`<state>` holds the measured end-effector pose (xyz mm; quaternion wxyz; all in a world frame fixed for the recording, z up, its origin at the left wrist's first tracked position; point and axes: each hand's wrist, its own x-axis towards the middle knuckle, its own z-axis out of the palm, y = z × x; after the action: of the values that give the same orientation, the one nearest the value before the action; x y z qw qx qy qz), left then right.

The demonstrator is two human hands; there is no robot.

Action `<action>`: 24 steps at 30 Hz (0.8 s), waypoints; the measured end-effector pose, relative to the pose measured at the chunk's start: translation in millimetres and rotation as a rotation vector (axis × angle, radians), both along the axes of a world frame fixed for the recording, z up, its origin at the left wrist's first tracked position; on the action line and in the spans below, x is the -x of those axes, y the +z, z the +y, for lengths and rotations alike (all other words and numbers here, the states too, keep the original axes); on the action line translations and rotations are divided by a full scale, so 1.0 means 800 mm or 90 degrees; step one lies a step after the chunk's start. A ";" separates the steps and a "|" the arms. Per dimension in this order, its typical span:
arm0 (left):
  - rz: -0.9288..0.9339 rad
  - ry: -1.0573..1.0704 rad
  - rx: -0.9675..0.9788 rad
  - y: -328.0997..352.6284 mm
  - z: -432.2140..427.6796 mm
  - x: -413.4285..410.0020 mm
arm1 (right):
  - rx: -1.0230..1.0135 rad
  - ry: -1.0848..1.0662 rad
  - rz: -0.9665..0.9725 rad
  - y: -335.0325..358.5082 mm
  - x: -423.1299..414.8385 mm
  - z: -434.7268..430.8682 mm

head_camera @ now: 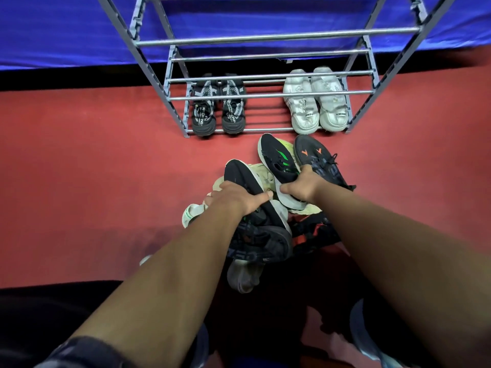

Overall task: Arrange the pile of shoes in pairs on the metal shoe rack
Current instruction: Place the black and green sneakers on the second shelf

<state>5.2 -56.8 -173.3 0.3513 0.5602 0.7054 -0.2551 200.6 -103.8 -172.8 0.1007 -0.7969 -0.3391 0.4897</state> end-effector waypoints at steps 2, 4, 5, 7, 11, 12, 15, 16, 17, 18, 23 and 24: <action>0.030 -0.017 0.024 -0.018 0.003 -0.010 | 0.015 0.006 -0.015 -0.003 -0.001 0.002; 0.037 0.010 0.053 -0.035 0.009 -0.016 | 0.023 0.023 -0.028 -0.006 -0.004 0.002; 0.034 0.021 0.057 -0.043 0.011 -0.018 | 0.026 0.036 -0.034 -0.008 -0.006 0.002; 0.029 0.027 0.061 -0.034 0.007 -0.021 | 0.029 0.068 -0.053 -0.007 -0.010 0.003; 0.002 0.081 -0.003 -0.011 -0.004 -0.026 | 0.010 0.094 -0.078 0.005 -0.014 0.002; -0.020 0.117 -0.009 -0.009 -0.005 -0.025 | 0.002 0.090 -0.089 0.009 -0.014 0.002; -0.105 0.211 -0.037 -0.003 -0.009 -0.019 | -0.022 0.060 -0.097 0.017 -0.017 -0.001; -0.132 0.231 -0.062 0.000 -0.010 -0.016 | -0.032 0.042 -0.091 0.021 -0.018 -0.002; -0.169 0.249 -0.092 0.004 -0.010 -0.013 | -0.041 0.023 -0.086 0.024 -0.020 -0.004; -0.217 0.262 -0.120 0.005 -0.009 -0.009 | -0.054 0.004 -0.084 0.026 -0.021 -0.005; -0.473 0.301 -0.200 0.041 0.000 0.001 | -0.104 -0.041 -0.084 0.033 -0.027 -0.011; -0.536 0.312 -0.201 0.049 0.001 0.001 | -0.112 -0.047 -0.083 0.034 -0.027 -0.012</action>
<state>4.5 -56.0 -134.2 0.5656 0.4786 0.6434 0.1925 221.9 -113.0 -145.2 0.1656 -0.8270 -0.3572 0.4013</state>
